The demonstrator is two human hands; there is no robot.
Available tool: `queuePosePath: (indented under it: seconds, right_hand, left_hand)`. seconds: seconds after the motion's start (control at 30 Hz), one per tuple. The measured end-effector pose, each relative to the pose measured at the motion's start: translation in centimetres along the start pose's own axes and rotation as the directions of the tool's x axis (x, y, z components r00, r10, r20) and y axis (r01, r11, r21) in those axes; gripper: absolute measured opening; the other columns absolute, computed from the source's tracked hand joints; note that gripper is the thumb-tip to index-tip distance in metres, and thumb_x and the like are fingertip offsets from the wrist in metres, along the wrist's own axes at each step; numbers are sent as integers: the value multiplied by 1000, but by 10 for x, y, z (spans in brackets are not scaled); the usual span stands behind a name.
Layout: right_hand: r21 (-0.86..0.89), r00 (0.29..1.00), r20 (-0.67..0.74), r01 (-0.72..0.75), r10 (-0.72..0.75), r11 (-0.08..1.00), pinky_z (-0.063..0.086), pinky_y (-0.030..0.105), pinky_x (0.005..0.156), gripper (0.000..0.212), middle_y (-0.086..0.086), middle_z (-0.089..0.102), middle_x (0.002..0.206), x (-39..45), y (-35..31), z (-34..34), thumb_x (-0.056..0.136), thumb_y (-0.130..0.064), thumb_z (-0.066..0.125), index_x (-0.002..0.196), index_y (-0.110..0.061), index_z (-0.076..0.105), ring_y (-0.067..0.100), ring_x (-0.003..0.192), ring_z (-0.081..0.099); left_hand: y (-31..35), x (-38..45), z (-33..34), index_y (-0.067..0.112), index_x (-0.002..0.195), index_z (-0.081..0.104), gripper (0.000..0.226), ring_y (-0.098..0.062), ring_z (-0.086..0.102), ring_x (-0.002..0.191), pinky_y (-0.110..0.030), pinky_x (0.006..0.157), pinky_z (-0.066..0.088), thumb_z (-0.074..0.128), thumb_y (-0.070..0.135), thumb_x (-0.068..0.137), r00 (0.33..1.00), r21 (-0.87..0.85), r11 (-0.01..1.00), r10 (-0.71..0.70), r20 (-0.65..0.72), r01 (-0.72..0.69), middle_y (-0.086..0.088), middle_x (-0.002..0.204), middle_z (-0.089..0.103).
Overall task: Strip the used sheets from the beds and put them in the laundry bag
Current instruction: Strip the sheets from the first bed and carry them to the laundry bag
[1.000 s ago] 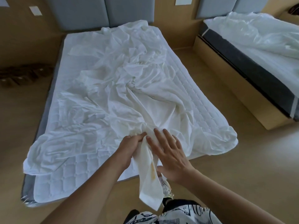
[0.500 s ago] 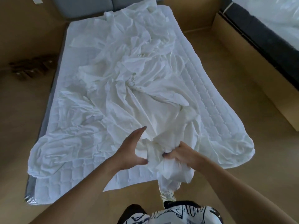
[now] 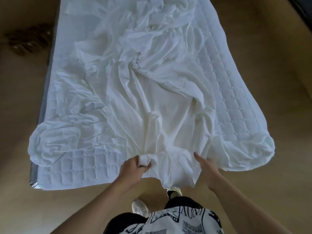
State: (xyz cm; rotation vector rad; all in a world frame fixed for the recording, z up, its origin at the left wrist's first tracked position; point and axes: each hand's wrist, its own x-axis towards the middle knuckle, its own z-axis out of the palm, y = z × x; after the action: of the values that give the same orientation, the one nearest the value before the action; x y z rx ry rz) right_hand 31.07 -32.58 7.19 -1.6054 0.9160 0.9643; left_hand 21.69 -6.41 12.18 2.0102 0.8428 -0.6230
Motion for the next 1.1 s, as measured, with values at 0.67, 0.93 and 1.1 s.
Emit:
queuePosePath:
  seconds: [0.67,0.93,1.1]
  right_hand:
    - [-213,802,539,424,-256,880,62,40,91,72,-1,75,119,-119,18,126,70,-31,97,132,-23,61,18,107,74]
    - [-248,836,252,543,-488,802,62,43,85,42,-3,76,100,-190,102,164,72,-11,78,110,-28,69,20,97,73]
    - [-461,787,198,601,-584,653,59,40,86,41,-8,73,104,-242,128,175,76,-15,72,115,-28,68,18,99,69]
  left_hand:
    - [-87,-97,1,46,92,65,28,8,63,77,-16,66,43,79,26,78,855,38,854,518,16,-518,29,77,65]
    - [-178,-152,-44,41,112,67,40,-2,59,112,-34,96,52,65,35,73,914,-483,778,308,-265,-402,16,124,60]
    - [-164,-158,-74,27,153,41,100,-27,53,126,-39,88,49,76,75,72,976,-778,601,-14,215,180,-7,145,52]
